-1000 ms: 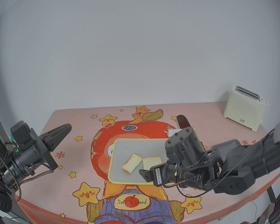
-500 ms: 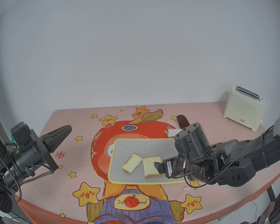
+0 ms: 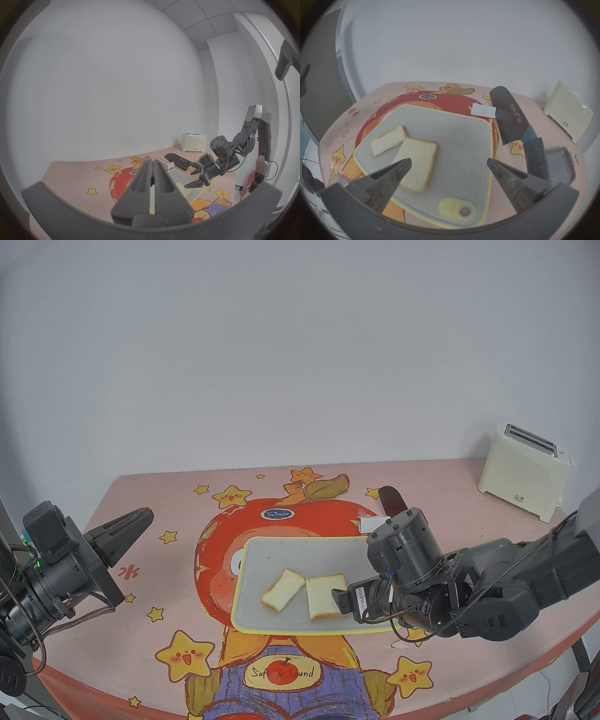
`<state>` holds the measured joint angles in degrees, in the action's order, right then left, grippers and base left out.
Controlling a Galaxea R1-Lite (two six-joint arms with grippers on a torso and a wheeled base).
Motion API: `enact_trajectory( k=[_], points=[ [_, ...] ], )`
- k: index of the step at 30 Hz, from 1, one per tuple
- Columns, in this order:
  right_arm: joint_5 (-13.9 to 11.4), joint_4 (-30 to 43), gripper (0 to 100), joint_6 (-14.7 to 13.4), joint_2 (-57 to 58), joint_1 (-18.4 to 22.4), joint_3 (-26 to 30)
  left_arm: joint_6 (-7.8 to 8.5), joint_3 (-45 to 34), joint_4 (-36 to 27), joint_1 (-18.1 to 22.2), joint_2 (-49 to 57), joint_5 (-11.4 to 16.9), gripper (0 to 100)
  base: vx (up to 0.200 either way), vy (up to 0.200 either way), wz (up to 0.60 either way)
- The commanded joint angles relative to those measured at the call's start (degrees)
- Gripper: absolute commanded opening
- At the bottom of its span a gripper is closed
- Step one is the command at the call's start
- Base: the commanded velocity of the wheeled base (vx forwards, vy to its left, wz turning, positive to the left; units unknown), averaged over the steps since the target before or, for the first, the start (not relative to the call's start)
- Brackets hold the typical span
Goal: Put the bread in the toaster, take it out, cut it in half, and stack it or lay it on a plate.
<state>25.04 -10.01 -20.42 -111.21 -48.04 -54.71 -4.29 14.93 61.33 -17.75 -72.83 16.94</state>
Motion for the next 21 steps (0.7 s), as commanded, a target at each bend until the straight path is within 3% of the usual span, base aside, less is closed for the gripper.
enact_trajectory(
  k=[1, 21],
  points=[
    [0.01, -0.01, 100, 0.03, -0.41, 0.05, -0.04, -0.02, 0.01, 0.02, 0.0, -0.03, 0.02, 0, 0.0, 0.0, 0.0],
    [0.1, -0.01, 100, -0.06, -2.87, 0.41, 0.04, -0.02, 0.01, 0.02, 0.0, -0.03, -0.07, 0, 0.0, 0.0, 0.0]
  ],
)
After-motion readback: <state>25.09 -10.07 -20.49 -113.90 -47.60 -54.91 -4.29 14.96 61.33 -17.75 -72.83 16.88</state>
